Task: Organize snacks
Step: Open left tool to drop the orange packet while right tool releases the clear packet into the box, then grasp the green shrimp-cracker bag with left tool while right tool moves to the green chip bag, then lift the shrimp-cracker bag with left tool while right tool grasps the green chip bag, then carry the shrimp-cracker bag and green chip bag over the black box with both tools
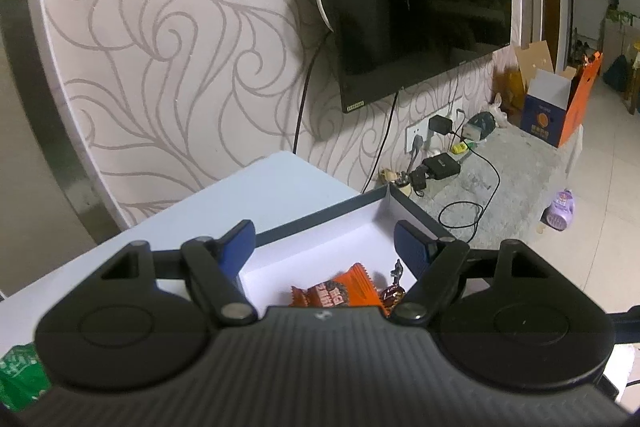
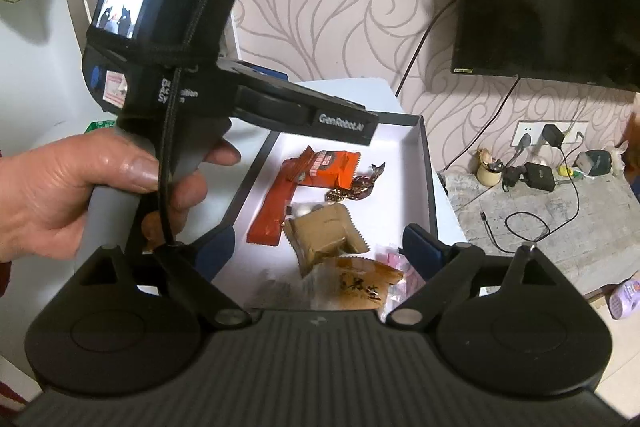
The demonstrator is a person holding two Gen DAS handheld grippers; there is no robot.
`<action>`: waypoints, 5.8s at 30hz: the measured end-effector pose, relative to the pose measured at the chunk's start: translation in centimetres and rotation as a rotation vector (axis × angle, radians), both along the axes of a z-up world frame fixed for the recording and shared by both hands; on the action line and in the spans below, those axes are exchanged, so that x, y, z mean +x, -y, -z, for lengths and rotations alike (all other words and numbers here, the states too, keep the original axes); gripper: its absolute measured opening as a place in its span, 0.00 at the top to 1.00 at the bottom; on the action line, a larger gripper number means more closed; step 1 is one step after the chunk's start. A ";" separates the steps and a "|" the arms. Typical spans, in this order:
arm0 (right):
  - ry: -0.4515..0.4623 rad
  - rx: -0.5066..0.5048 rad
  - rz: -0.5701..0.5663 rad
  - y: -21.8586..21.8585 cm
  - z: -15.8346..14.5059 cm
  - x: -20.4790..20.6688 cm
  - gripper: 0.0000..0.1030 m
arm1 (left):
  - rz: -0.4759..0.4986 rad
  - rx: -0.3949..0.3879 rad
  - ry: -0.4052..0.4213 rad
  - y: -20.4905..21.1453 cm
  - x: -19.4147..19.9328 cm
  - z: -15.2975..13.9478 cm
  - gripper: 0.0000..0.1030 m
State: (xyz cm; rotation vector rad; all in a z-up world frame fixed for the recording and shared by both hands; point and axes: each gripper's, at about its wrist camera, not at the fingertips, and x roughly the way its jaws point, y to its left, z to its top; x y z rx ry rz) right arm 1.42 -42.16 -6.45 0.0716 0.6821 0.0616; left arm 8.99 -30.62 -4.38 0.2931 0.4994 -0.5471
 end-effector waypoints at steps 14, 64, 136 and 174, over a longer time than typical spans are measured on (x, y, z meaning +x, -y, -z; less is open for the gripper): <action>0.009 0.058 0.162 1.3 -1.2 -2.8 0.09 | -0.046 -0.052 -0.009 -5.8 -3.3 -0.6 0.24; -0.053 0.128 0.013 -27.0 -1.4 0.4 0.08 | -0.130 -0.038 -0.254 -40.6 -4.1 5.1 0.10; -0.254 0.193 0.185 -27.6 6.0 7.1 0.32 | -0.283 -0.036 -0.325 -39.5 -6.0 5.8 0.12; -0.136 0.239 -0.183 -22.7 0.7 -1.2 0.44 | -0.343 -0.042 -0.174 -35.3 -8.5 3.1 0.41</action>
